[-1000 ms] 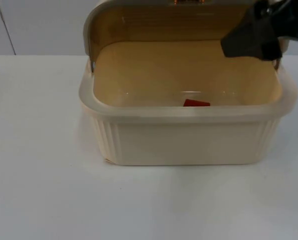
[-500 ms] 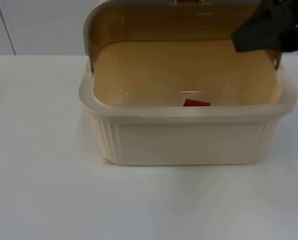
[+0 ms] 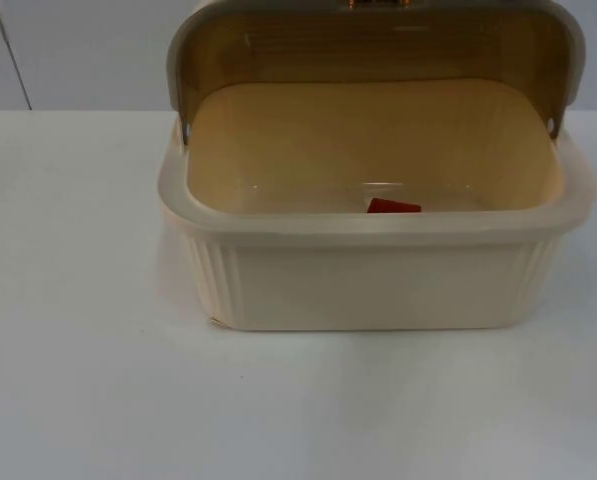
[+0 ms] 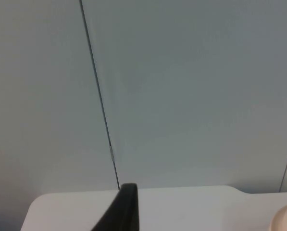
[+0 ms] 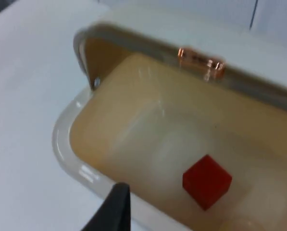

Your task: Open the box lid with the left hand, place the block into the box with the right hand, then close the box lid with the left hand.

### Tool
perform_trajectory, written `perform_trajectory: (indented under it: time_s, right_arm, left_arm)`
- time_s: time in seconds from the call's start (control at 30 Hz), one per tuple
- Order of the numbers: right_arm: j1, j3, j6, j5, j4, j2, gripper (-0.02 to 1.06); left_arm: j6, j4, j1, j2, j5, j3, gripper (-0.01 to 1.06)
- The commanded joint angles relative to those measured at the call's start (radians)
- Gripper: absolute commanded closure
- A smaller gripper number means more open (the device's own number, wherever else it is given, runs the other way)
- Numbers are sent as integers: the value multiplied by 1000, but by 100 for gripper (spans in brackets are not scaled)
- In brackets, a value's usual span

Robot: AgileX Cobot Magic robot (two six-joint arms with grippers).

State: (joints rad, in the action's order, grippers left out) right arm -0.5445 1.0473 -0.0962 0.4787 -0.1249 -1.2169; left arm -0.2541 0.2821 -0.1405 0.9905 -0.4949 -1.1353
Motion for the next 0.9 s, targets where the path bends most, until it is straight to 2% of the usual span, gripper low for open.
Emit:
perform_trajectory:
  time_s: [0.0, 0.07, 0.13, 0.17, 0.23, 0.43, 0.47, 0.5, 0.6, 0.63, 0.77, 0.87]
  right_arm:
    - [15, 45, 26, 38, 22, 18, -1]
    - [33, 80, 26, 56, 18, 18, -1]
    - [85, 138, 28, 79, 18, 18, -1]
    - [142, 177, 28, 87, 18, 18, -1]
    - [163, 187, 28, 90, 18, 18, -1]
    - [416, 235, 21, 212, 55, 36, -1]
    - [416, 235, 21, 212, 55, 36, -1]
    - [461, 235, 17, 228, 64, 46, -1]
    - [592, 235, -28, 269, 76, 88, -1]
    - [592, 235, -28, 269, 76, 88, -1]
    - [688, 235, -34, 298, 125, 145, -1]
    - [701, 227, -34, 298, 131, 175, -1]
  left_arm:
    - [-10, -10, 1, -3, -4, -5, 0]
    - [-10, -10, 1, -3, -4, -5, 0]
    - [-10, -10, 1, -3, -6, -5, 0]
    - [-10, -10, 1, -3, -6, -5, 0]
    - [-10, -10, 1, -3, -8, -5, 0]
    - [-10, -5, 1, -3, -14, -5, 0]
    - [-10, -5, 1, -3, -14, -5, 0]
    - [-10, -3, 1, -3, -14, -5, 0]
    - [-10, -3, 1, -3, -16, -5, 0]
    - [-10, -3, 1, -3, -16, -5, 0]
    - [-10, -3, 1, -3, -16, -5, 0]
    - [-10, -3, 1, -3, -20, -5, 0]
